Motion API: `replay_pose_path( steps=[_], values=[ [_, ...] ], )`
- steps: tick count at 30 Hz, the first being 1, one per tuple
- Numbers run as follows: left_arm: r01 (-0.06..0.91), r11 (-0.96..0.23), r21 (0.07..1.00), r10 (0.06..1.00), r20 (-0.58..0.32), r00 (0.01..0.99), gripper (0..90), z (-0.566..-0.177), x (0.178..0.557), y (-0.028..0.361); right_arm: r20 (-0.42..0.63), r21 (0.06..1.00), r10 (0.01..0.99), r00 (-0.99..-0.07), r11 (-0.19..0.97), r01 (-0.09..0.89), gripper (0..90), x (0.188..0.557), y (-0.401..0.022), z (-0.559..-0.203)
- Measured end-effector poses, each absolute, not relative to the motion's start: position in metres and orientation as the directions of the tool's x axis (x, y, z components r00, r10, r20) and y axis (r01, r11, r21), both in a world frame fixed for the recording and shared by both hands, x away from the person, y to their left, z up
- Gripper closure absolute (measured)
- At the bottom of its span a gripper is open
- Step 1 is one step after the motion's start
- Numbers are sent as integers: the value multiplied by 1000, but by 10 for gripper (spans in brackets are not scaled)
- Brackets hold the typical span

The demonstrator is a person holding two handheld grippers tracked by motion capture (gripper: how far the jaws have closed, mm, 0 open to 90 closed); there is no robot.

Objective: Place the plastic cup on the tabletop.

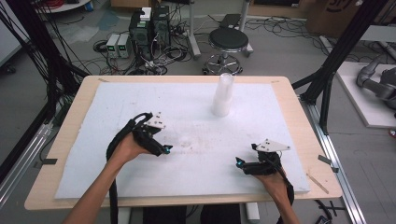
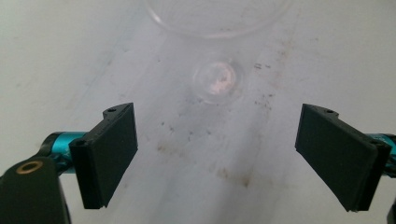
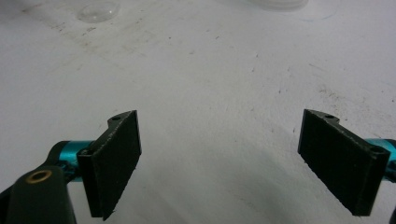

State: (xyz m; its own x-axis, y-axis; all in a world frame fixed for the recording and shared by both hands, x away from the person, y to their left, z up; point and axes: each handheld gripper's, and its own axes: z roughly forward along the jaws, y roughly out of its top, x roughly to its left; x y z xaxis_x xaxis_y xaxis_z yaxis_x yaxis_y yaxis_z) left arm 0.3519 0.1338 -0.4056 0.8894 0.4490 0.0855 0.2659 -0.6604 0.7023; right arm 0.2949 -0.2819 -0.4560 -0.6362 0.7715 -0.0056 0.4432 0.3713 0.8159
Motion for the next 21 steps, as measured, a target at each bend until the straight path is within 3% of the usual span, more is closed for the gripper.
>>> replay_pose_path(
  steps=[9, 17, 21],
  values=[
    [303, -488, 819, 618, 79, 782, 130, -420, 307, 175, 2, 828, 786, -618, 345, 442, 134, 294, -284, -455],
    [305, -291, 907, 712, -7, 702, 130, -439, 285, 200, -8, 832, 789, -614, 346, 433, 135, 293, -284, -456],
    [296, -262, 918, 743, -4, 669, 130, -446, 279, 206, -5, 836, 787, -617, 342, 429, 135, 293, -284, -456]
  ],
)
